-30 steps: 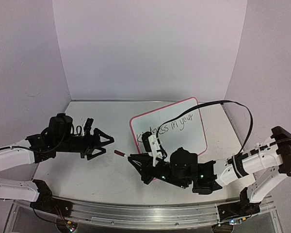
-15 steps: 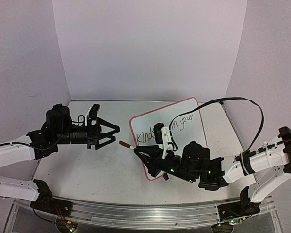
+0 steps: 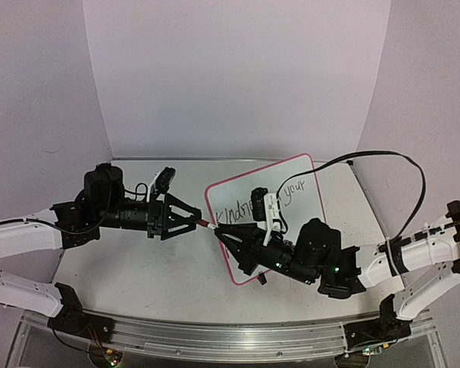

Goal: Write a sentence on the whiteboard
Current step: Pass from the right arm to the left

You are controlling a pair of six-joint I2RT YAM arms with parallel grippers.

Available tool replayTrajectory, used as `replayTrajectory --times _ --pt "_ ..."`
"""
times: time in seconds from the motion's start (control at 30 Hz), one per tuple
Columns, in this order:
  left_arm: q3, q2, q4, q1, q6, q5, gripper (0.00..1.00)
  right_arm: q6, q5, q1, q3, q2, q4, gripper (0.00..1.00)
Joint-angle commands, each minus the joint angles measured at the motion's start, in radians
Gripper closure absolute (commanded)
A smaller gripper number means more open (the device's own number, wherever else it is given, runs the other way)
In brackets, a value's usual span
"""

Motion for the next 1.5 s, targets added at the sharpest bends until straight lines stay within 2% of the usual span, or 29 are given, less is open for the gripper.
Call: replayTrajectory --times 0.0,0.47,0.97,1.07,1.27,1.37,1.47 --pt "0.081 0.012 0.045 -0.028 0.035 0.017 0.35 0.006 -0.014 -0.003 -0.001 -0.022 0.049 1.00" --pt "0.093 0.045 0.058 -0.058 0.027 0.029 0.60 0.009 -0.024 -0.003 -0.009 -0.031 0.069 1.00" --pt "0.061 0.021 0.140 -0.078 -0.004 0.055 0.96 0.014 -0.031 -0.004 -0.006 -0.012 0.078 0.99" --pt "0.047 0.014 0.142 -0.078 -0.020 0.052 0.98 0.021 -0.021 -0.003 -0.003 -0.012 0.070 0.86" --pt "-0.029 -0.018 0.098 -0.064 -0.071 0.031 1.00 0.024 0.028 -0.003 -0.005 -0.049 -0.034 0.33" --pt "-0.015 -0.037 -0.150 -0.032 -0.015 -0.049 1.00 -0.002 0.019 -0.003 -0.038 -0.108 -0.081 0.16" --pt "-0.015 -0.070 -0.322 0.025 0.029 -0.077 1.00 -0.034 0.013 -0.004 -0.073 -0.176 -0.133 0.08"
